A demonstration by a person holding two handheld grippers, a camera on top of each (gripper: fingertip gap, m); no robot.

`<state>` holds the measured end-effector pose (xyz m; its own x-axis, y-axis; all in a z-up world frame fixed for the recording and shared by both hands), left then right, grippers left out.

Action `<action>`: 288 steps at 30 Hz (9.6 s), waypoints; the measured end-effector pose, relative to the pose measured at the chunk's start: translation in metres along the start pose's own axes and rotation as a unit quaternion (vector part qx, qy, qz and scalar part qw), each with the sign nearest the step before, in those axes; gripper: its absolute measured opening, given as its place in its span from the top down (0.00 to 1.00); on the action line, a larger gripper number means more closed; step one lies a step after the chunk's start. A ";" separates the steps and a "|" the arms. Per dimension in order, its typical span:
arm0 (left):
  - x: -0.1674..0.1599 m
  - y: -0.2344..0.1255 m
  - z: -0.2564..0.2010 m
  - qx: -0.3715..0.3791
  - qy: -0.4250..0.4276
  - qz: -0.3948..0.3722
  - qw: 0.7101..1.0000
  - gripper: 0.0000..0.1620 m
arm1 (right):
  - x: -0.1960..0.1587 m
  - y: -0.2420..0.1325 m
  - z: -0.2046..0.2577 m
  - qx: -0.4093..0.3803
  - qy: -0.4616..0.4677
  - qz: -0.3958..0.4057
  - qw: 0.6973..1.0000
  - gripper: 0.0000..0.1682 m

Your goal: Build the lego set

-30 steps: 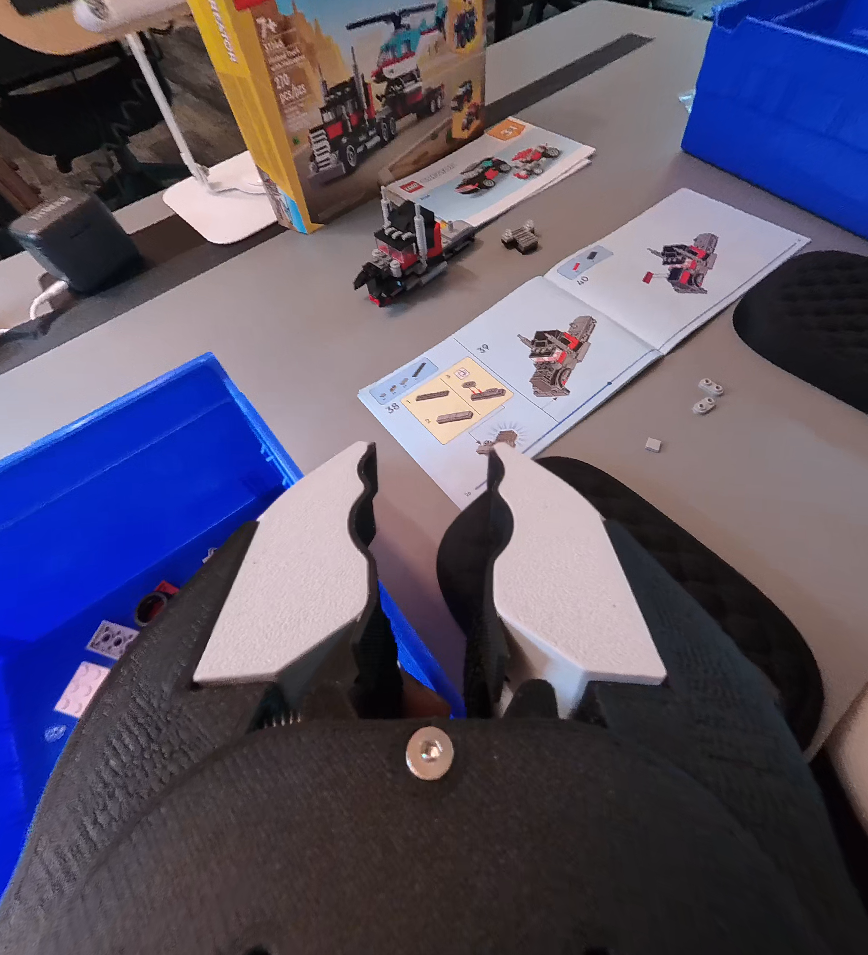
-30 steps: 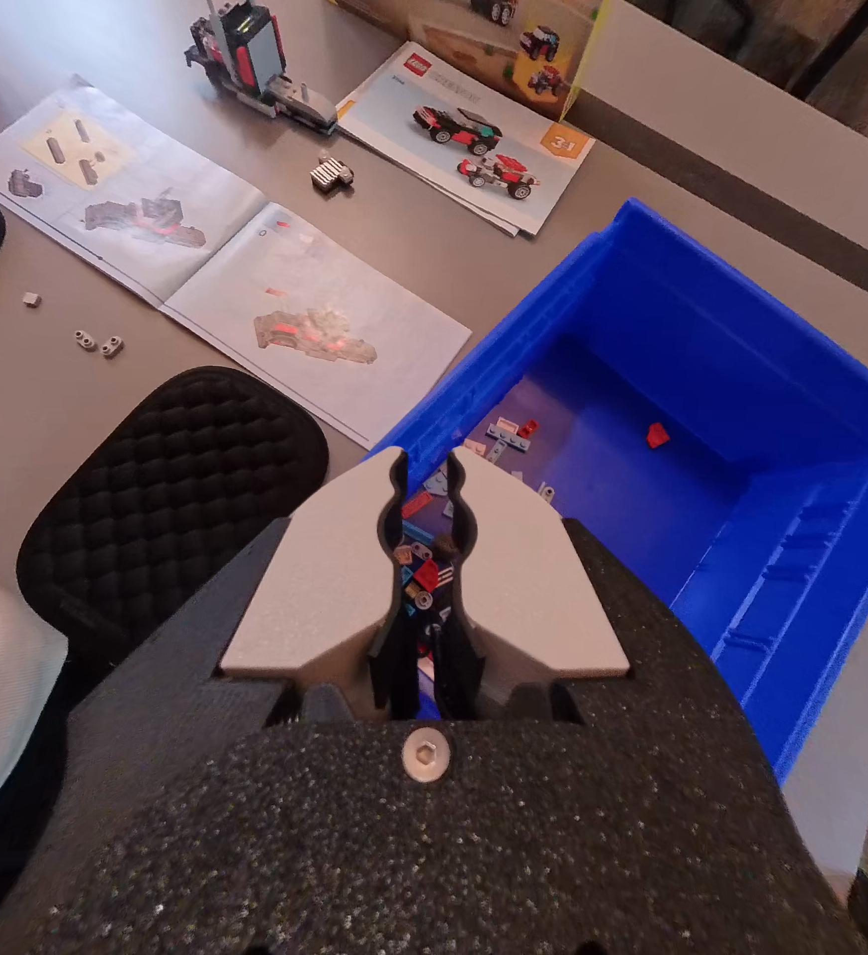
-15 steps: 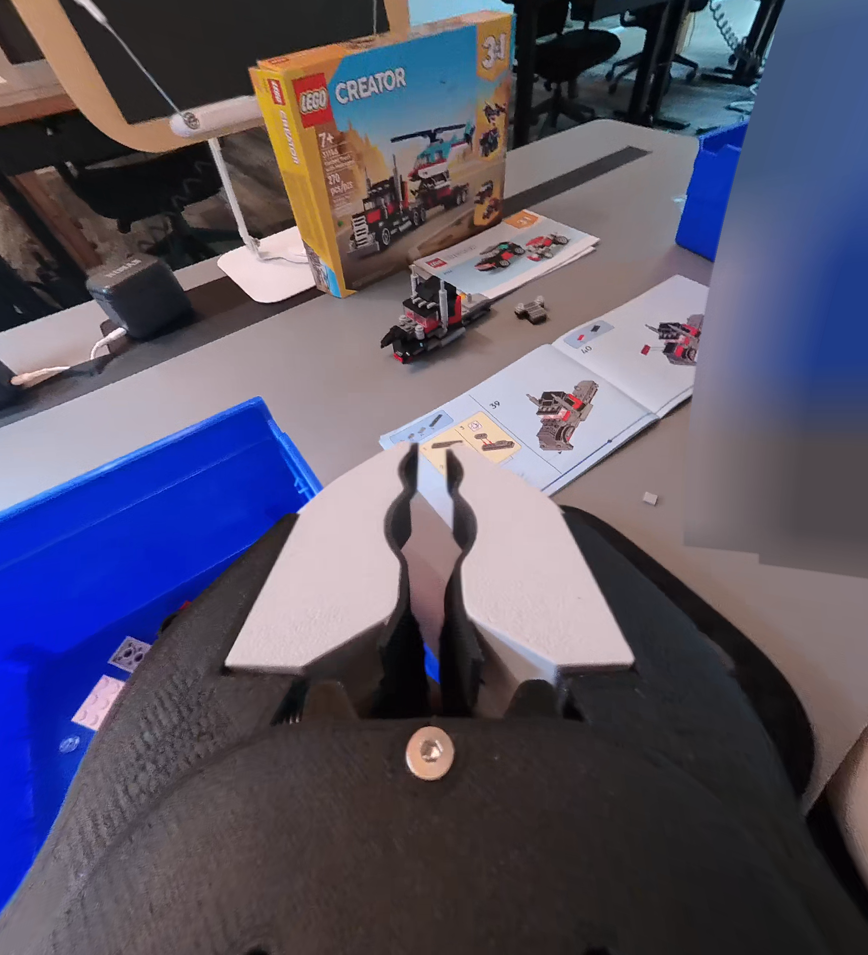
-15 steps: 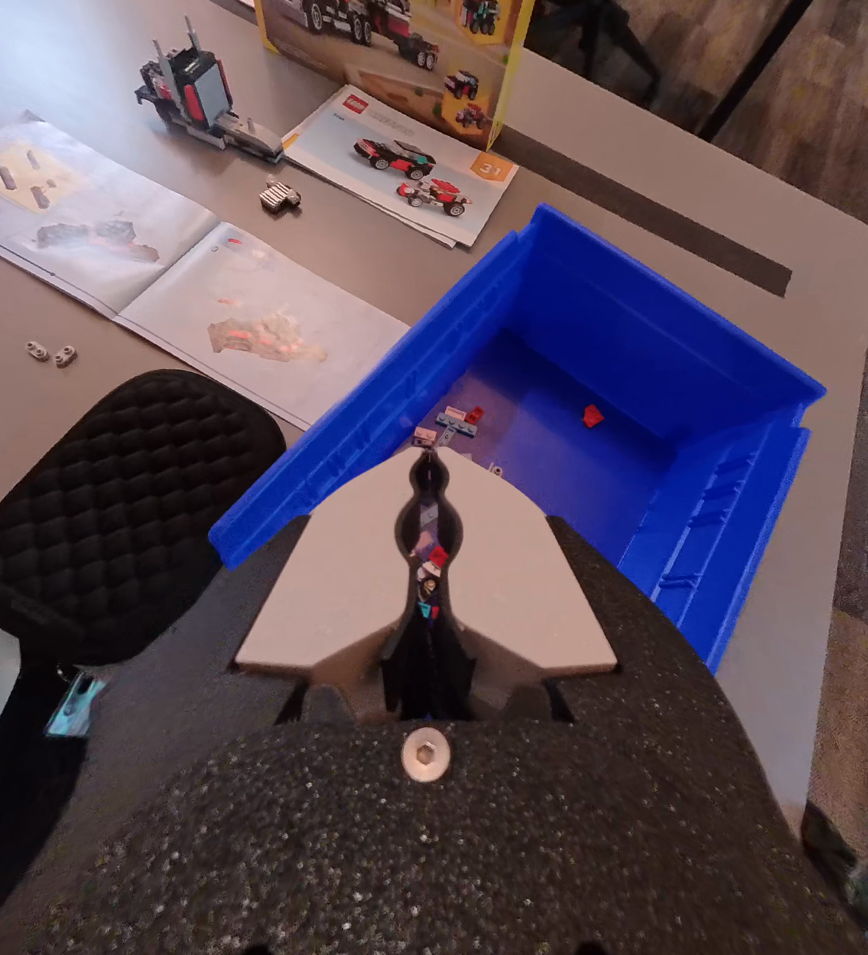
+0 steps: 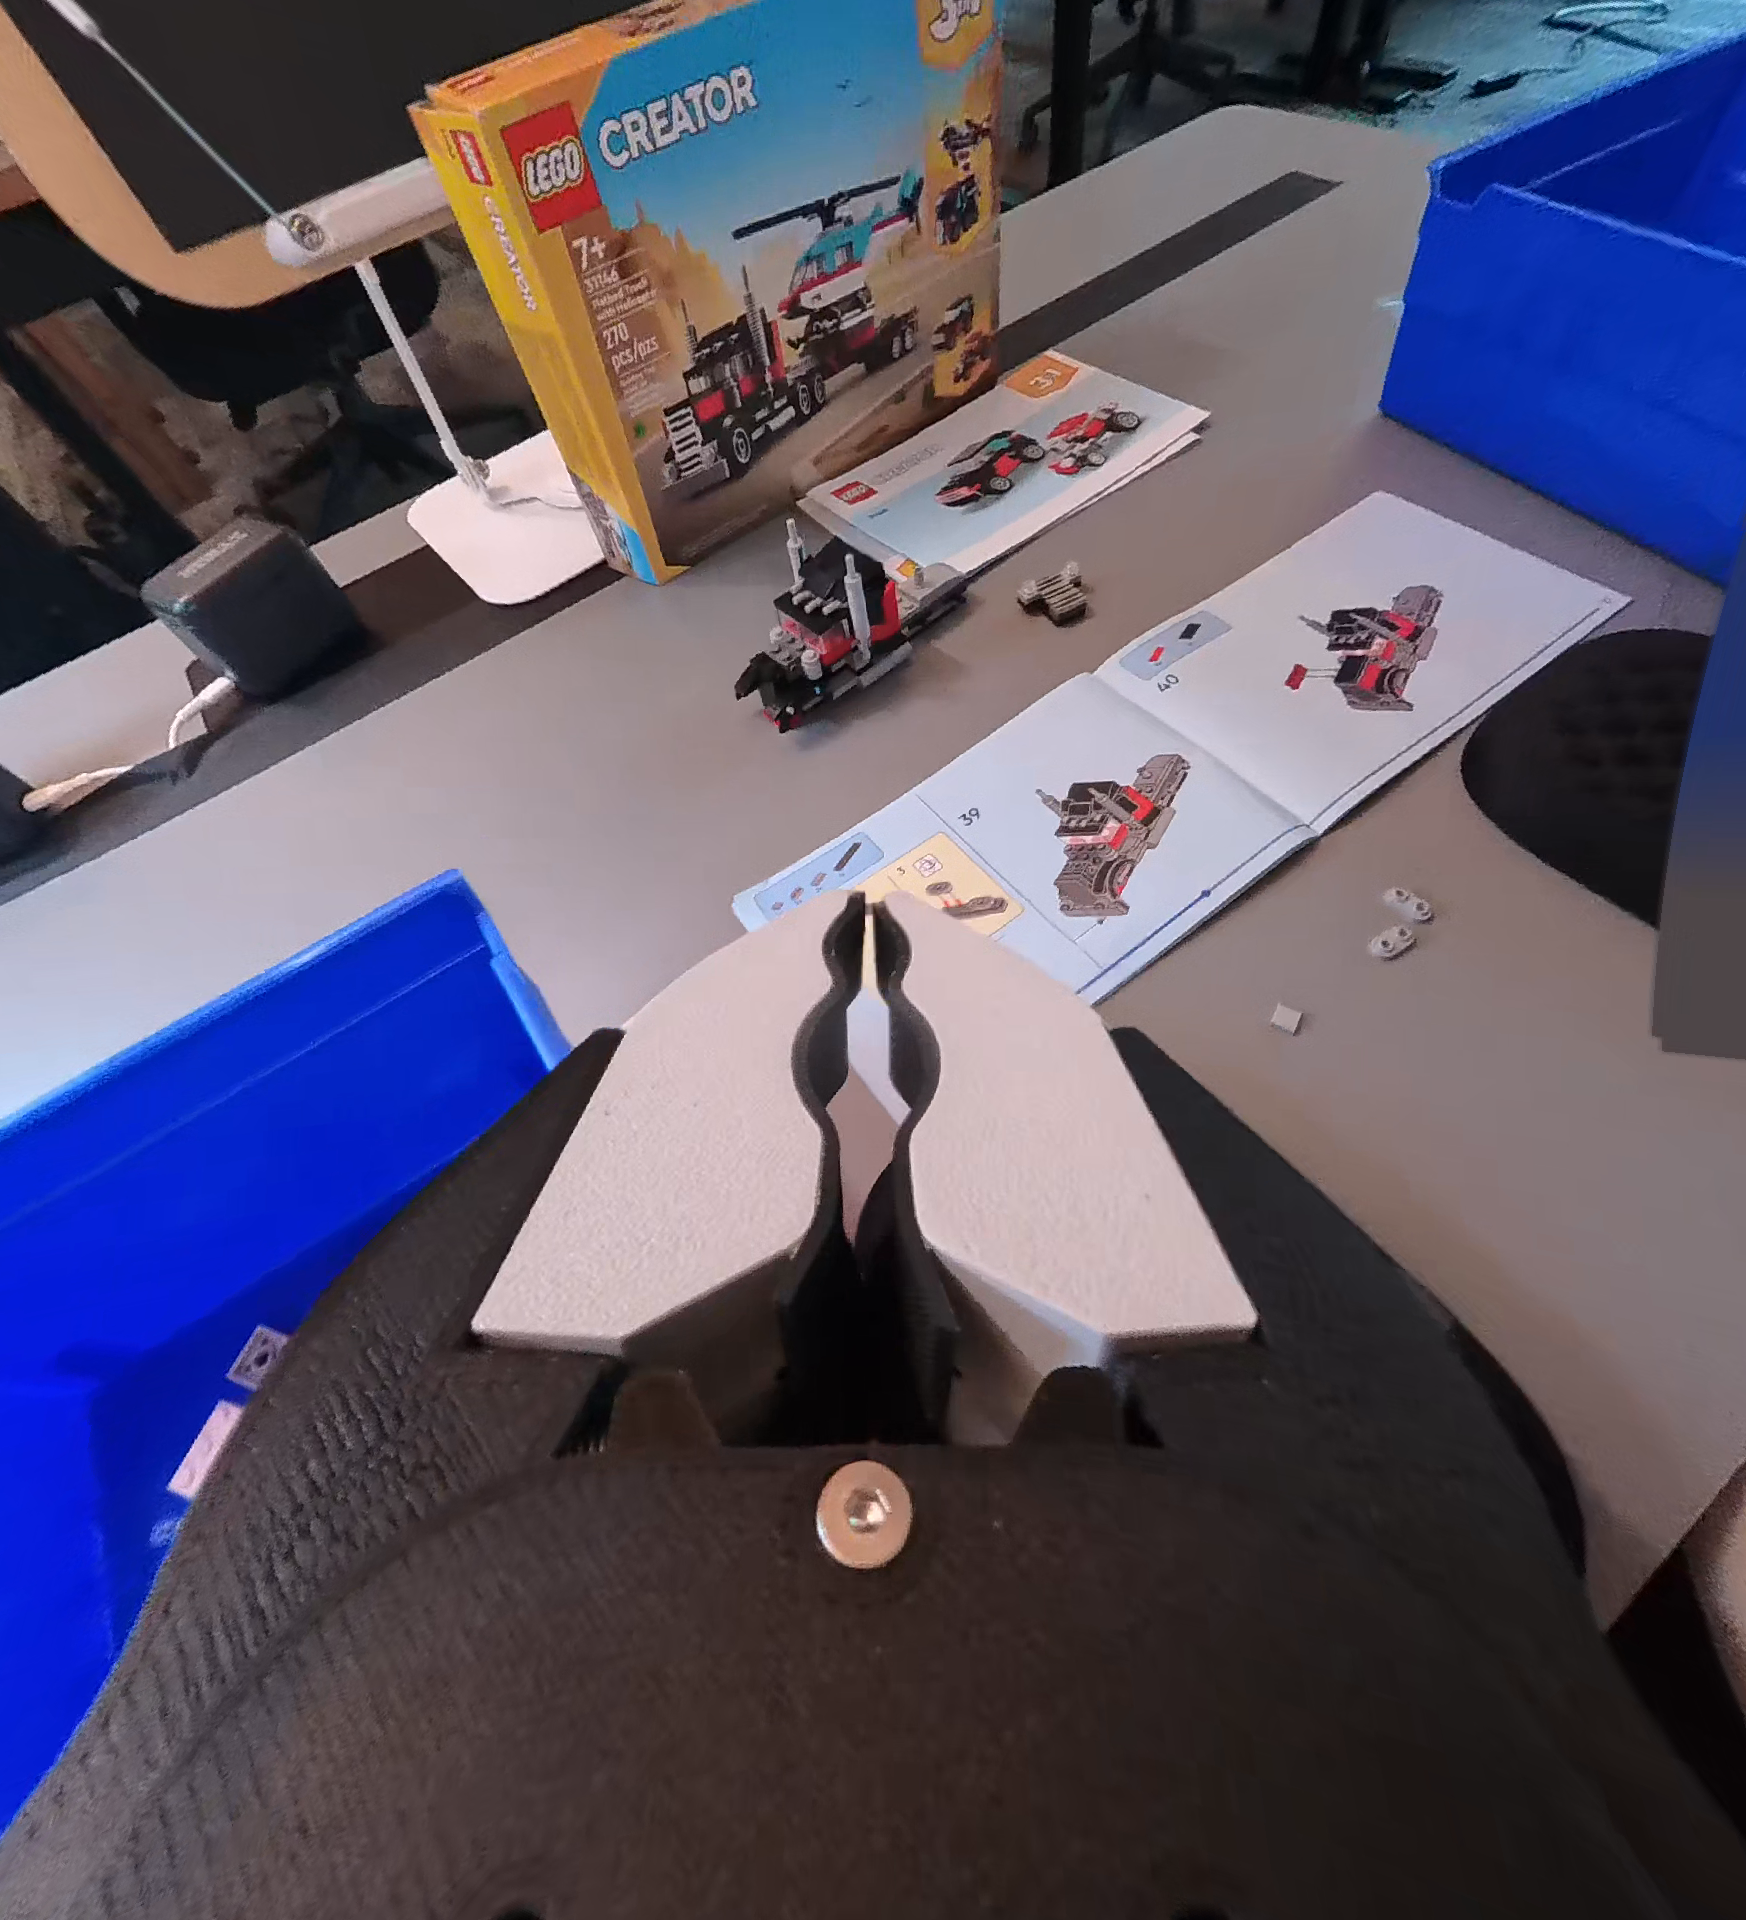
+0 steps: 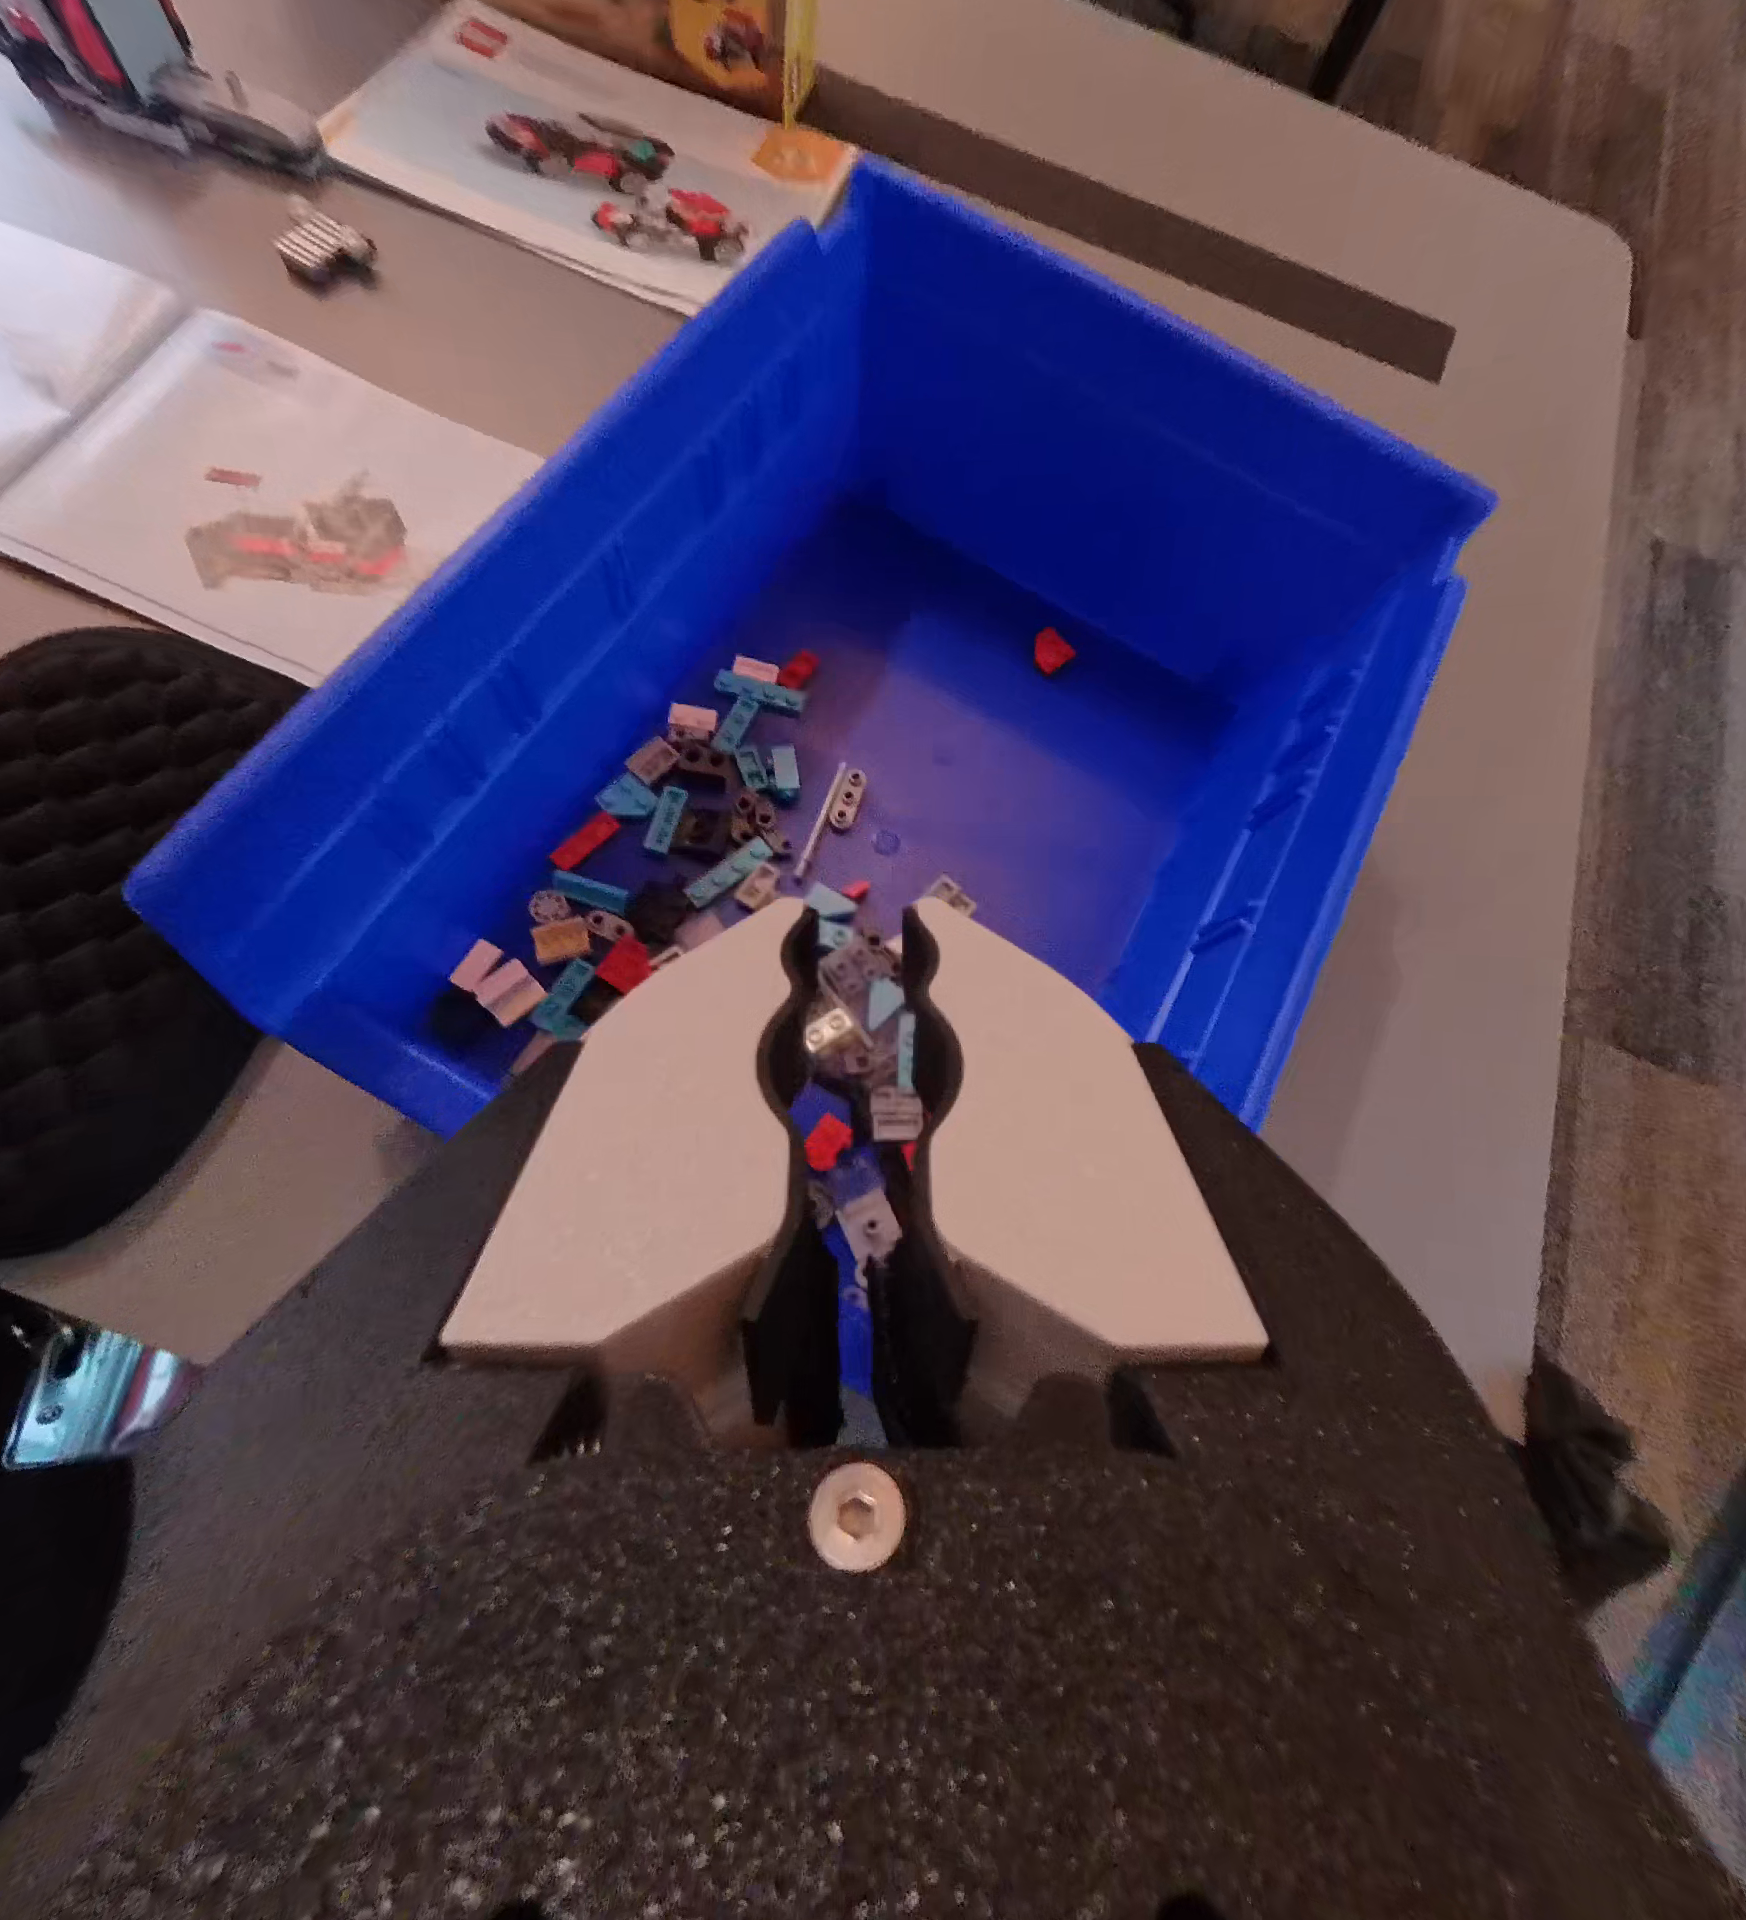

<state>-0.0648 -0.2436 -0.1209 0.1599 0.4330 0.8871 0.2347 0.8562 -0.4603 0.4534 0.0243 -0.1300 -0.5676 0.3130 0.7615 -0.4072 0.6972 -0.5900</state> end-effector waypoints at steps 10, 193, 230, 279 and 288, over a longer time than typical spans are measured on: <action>0.024 0.017 -0.005 0.003 0.005 0.029 1.000 0.96 | -0.007 0.005 -0.012 0.019 -0.044 0.040 0.998 0.85; -0.139 -0.159 0.027 0.079 -0.220 0.144 0.961 0.47 | 0.152 0.047 0.163 0.293 -0.069 -0.157 0.941 0.79; -0.088 -0.134 -0.031 -0.003 -0.195 0.022 0.981 0.66 | 0.146 0.043 0.147 0.272 -0.076 -0.162 0.945 0.79; -0.138 -0.086 -0.056 0.231 -0.146 0.046 0.961 0.98 | 0.146 0.034 0.138 0.287 -0.098 -0.175 0.937 0.79; -0.137 -0.068 -0.054 0.261 -0.114 0.028 0.958 0.98 | 0.154 0.029 0.143 0.274 -0.113 -0.166 0.941 0.79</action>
<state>-0.0512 -0.3761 -0.2130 -0.0686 0.4815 0.8738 -0.2900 0.8284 -0.4792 0.2517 0.0002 -0.0681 -0.4558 -0.0509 0.8886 -0.8616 0.2755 -0.4262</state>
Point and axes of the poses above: each gripper's, where its closed fingertips meet, y out along the fingers, x out of its top, z = x × y across the jaws, the point moved 9 cm from there along -y, back along the fingers, and after that the axes turned 13 degrees about -x, right-handed, at the moved point
